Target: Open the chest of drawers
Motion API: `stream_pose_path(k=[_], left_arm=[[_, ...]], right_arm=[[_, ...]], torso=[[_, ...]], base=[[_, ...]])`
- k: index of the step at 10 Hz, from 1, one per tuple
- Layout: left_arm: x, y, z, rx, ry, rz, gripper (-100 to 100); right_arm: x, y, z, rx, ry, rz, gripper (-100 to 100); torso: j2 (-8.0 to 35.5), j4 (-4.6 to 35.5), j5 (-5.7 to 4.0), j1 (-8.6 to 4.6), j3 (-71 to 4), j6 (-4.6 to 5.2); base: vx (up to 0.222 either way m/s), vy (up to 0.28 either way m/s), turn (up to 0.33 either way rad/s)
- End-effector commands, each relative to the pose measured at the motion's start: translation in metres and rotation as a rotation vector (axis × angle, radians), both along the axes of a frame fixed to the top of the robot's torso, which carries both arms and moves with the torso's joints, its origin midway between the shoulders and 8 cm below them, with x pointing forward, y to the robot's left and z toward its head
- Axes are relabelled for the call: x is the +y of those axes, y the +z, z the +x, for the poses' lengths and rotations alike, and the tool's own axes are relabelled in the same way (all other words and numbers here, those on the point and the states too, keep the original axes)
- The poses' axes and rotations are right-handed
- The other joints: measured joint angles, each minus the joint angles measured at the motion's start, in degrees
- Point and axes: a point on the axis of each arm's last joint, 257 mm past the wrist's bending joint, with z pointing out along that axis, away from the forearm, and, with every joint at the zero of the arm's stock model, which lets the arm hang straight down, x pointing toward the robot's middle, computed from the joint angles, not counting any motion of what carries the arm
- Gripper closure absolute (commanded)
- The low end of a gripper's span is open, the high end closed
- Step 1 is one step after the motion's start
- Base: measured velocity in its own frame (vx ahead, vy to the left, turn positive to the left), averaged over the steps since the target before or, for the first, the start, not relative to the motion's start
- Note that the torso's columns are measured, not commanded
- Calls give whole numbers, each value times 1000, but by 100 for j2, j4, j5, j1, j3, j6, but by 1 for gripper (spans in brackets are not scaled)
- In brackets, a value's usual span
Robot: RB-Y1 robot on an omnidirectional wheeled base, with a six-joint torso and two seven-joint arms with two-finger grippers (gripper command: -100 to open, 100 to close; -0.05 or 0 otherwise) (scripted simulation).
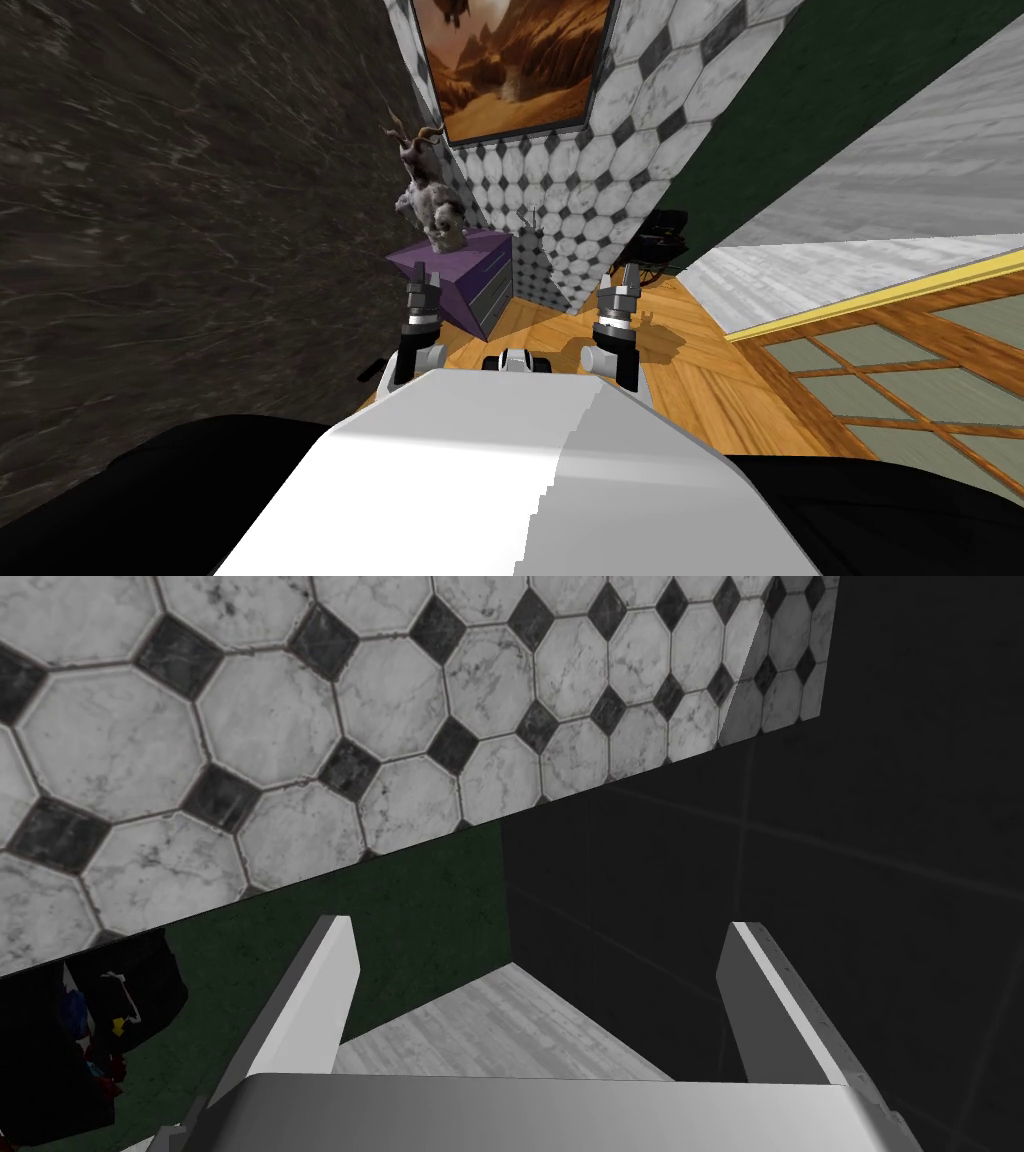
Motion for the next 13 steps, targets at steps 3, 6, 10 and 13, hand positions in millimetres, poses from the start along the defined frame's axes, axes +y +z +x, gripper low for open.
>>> stream_pose_path(k=[3,6,10,13], left_arm=[[-8,-54,37,151,-20,4,-100],[-10,-77,51,210,-23,-7,-100],[-18,-119,73,314,-30,-31,-100],[-24,-147,86,386,-38,-25,-100]], right_arm=[[0,0,0,0,0,0,0],[0,0,0,0,0,0,0],[0,0,0,0,0,0,0],[0,0,0,0,0,0,0]], torso=[[19,5,-2,-10,11,0],[12,4,-2,-7,7,-1],[0,1,0,0,0,0],[13,4,-2,-6,8,-1]], base=[[68,39,-87],[53,32,-62],[62,40,-82],[60,38,-63]])
